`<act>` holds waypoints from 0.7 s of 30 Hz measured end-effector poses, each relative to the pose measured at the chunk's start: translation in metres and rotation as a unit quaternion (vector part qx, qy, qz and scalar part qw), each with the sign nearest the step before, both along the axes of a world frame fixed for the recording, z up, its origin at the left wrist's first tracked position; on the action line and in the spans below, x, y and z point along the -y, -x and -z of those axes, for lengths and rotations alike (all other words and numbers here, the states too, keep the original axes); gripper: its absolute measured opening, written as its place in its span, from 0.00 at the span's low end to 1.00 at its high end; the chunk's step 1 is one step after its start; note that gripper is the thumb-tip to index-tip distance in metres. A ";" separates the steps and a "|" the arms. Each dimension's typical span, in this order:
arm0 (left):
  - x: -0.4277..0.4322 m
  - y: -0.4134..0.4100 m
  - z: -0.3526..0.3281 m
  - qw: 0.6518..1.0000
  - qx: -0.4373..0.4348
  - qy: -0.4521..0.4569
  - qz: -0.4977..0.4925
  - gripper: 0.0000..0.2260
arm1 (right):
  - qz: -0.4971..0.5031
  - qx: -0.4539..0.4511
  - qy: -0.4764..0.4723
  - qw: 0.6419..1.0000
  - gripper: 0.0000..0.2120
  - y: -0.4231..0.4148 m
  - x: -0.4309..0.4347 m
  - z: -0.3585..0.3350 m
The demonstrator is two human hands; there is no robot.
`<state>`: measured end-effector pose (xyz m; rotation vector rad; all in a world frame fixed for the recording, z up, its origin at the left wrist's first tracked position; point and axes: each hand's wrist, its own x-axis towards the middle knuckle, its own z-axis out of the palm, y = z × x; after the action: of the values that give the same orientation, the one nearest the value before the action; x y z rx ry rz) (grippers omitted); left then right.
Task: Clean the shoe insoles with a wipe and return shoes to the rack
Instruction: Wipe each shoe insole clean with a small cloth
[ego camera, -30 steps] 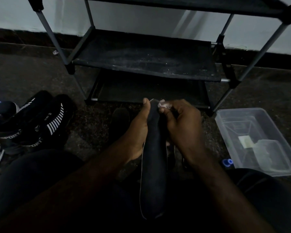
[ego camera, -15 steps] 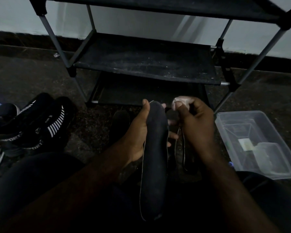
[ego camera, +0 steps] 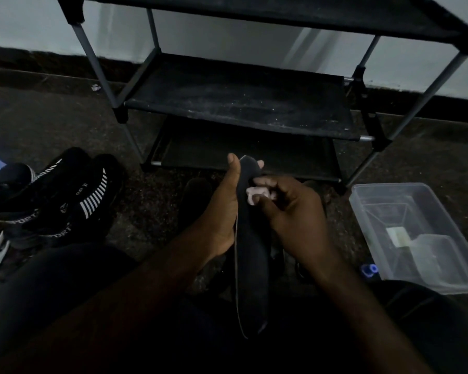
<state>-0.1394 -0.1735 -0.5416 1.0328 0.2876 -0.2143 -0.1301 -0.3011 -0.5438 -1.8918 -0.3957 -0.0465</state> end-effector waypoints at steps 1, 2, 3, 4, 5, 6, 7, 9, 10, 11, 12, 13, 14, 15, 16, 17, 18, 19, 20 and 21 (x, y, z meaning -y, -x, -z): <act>0.003 0.000 0.001 1.000 0.005 -0.014 0.002 0.31 | 0.021 -0.003 -0.007 1.000 0.10 0.001 -0.003 0.002; 0.005 0.001 0.002 1.000 0.008 -0.027 0.005 0.30 | 0.047 -0.016 -0.025 0.998 0.09 0.000 -0.005 0.004; 0.007 0.001 0.002 1.000 0.010 -0.029 0.007 0.29 | 0.068 -0.031 -0.053 0.996 0.09 -0.001 -0.006 0.003; 0.009 0.002 0.003 1.000 0.010 -0.019 0.009 0.28 | 0.079 -0.041 -0.080 0.993 0.08 -0.002 -0.006 0.001; 0.011 0.003 0.003 1.000 0.007 -0.006 0.008 0.28 | 0.077 -0.041 -0.098 0.991 0.08 -0.003 -0.006 -0.001; 0.011 0.003 0.003 1.000 0.008 -0.001 0.003 0.28 | 0.062 -0.028 -0.102 0.992 0.07 -0.001 -0.007 -0.005; 0.011 0.003 0.005 1.000 0.011 -0.002 -0.002 0.28 | 0.037 -0.008 -0.091 0.995 0.07 0.002 -0.009 -0.008; 0.009 0.003 0.008 1.000 0.016 -0.015 -0.018 0.29 | -0.004 0.049 -0.047 0.998 0.08 0.007 -0.011 -0.010; 0.008 0.003 0.009 1.000 0.012 -0.013 -0.023 0.29 | -0.002 0.073 -0.024 0.997 0.08 0.006 -0.011 -0.010; 0.008 0.004 0.008 1.000 0.002 -0.006 -0.017 0.29 | 0.016 0.089 -0.007 0.996 0.09 0.002 -0.010 -0.009; 0.008 0.004 0.007 1.000 -0.007 -0.003 -0.007 0.29 | 0.043 0.089 0.006 0.995 0.09 -0.003 -0.007 -0.008; 0.009 0.004 0.007 1.000 -0.012 0.000 0.005 0.29 | 0.067 0.076 0.014 0.995 0.08 -0.007 -0.004 -0.008; 0.009 0.004 0.007 1.000 -0.014 -0.003 0.010 0.29 | 0.077 0.053 0.017 0.995 0.06 -0.010 -0.001 -0.008; 0.009 0.004 0.006 1.000 -0.014 -0.007 0.010 0.29 | 0.068 0.032 0.016 0.997 0.05 -0.009 0.000 -0.008; 0.008 0.004 0.006 1.000 -0.010 -0.009 0.009 0.30 | 0.040 0.018 0.013 0.999 0.04 -0.006 0.000 -0.009; 0.007 0.004 0.006 1.000 -0.004 -0.012 0.009 0.30 | 0.007 0.015 0.012 1.000 0.04 -0.002 -0.001 -0.009; 0.005 0.004 0.006 1.000 0.003 -0.015 0.008 0.30 | -0.021 0.019 0.011 1.000 0.05 0.004 -0.003 -0.009; 0.005 0.003 0.007 1.000 0.008 -0.015 0.004 0.30 | -0.034 0.029 0.010 0.999 0.05 0.007 -0.004 -0.009; 0.005 0.003 0.007 1.000 0.006 -0.012 0.000 0.30 | -0.031 0.036 0.005 0.999 0.06 0.007 -0.005 -0.008; 0.005 0.004 0.007 1.000 0.002 -0.009 0.000 0.31 | -0.009 0.039 -0.002 0.999 0.07 0.005 -0.006 -0.007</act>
<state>-0.1433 -0.1782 -0.5481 1.0518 0.2866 -0.2092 -0.1347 -0.2951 -0.5367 -1.8856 -0.4662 -0.1095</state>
